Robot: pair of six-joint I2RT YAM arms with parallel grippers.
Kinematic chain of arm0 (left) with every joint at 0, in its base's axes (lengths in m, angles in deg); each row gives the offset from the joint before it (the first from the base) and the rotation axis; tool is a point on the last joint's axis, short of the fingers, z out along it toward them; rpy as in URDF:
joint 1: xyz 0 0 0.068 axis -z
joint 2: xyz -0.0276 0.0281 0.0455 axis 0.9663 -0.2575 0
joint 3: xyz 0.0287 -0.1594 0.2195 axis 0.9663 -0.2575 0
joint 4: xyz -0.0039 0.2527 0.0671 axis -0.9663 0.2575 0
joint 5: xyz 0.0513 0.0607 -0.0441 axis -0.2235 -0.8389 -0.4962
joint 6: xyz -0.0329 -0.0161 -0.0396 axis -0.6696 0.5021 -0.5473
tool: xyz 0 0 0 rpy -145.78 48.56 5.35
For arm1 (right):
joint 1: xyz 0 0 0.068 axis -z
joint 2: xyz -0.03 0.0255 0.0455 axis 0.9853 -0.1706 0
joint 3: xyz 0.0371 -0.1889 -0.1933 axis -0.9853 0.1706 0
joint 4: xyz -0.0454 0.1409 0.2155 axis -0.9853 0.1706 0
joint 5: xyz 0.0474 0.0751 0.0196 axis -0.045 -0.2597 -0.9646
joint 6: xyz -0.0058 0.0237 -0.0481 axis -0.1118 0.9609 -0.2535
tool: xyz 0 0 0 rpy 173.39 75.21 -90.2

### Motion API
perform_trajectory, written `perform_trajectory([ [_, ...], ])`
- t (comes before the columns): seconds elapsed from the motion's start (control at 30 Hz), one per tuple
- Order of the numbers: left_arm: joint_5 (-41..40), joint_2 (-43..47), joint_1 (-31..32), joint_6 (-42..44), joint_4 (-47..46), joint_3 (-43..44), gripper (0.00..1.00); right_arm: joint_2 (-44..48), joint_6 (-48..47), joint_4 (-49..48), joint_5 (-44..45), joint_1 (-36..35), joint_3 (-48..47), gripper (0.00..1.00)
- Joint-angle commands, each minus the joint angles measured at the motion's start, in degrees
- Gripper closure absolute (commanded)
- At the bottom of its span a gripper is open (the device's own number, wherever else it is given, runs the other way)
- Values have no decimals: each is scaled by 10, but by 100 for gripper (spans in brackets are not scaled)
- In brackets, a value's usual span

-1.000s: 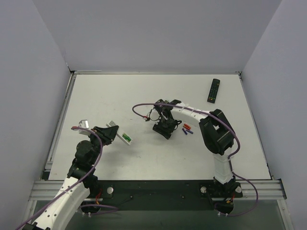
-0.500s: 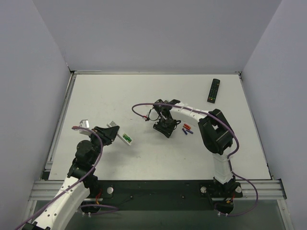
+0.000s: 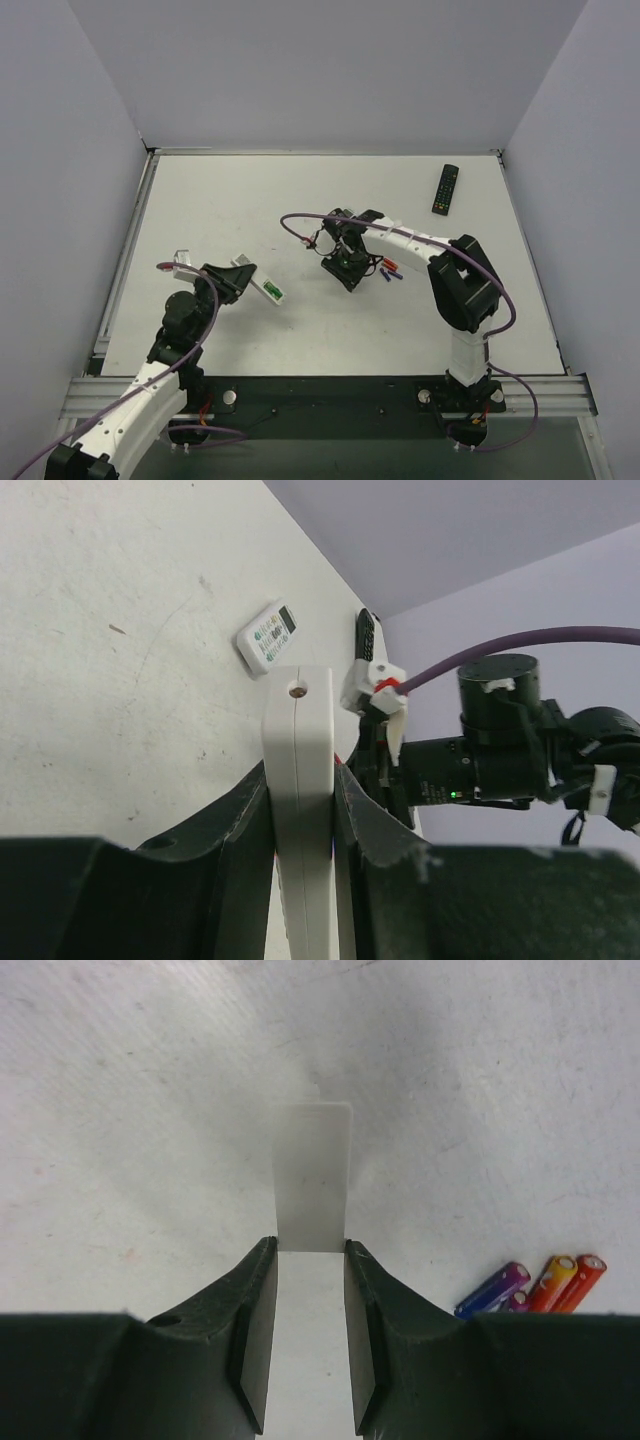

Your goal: Load the batteries into the remote control

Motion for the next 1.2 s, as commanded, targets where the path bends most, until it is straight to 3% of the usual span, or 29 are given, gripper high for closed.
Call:
perform_trajectory([
  [0.0, 42, -60, 0, -33, -128, 10, 100, 95, 84, 33, -12, -19, 2, 100],
  [0.13, 80, -105, 2, -30, -169, 21, 100, 135, 118, 55, -5, -39, -7, 100],
  [0.27, 55, -127, 3, -75, -240, 2, 100, 169, 153, 123, 4, -64, -60, 100],
  [0.43, 38, -145, 3, -95, -256, 9, 100, 183, 197, 175, -9, -90, -127, 100],
  [0.83, 24, -231, 32, -147, -375, 18, 100, 84, 236, 303, 13, -162, -357, 100],
  [1.17, -11, -315, 86, -156, -460, 48, 100, 12, 232, 367, 16, -162, -432, 100],
])
